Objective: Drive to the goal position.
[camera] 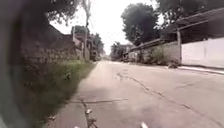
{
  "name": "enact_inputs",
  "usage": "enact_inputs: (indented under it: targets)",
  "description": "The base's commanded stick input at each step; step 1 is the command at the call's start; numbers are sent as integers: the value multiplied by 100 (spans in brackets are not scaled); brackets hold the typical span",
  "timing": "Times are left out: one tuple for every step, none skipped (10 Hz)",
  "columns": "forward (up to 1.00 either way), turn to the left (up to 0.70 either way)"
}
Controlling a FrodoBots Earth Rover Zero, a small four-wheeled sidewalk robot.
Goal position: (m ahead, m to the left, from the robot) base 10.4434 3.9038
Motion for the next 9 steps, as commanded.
enact_inputs:
  targets:
    - [70,0]
    - [70,0]
    - [70,3]
    - [70,18]
    - [70,29]
    - [70,13]
    - [70,0]
    - [70,0]
    - [70,0]
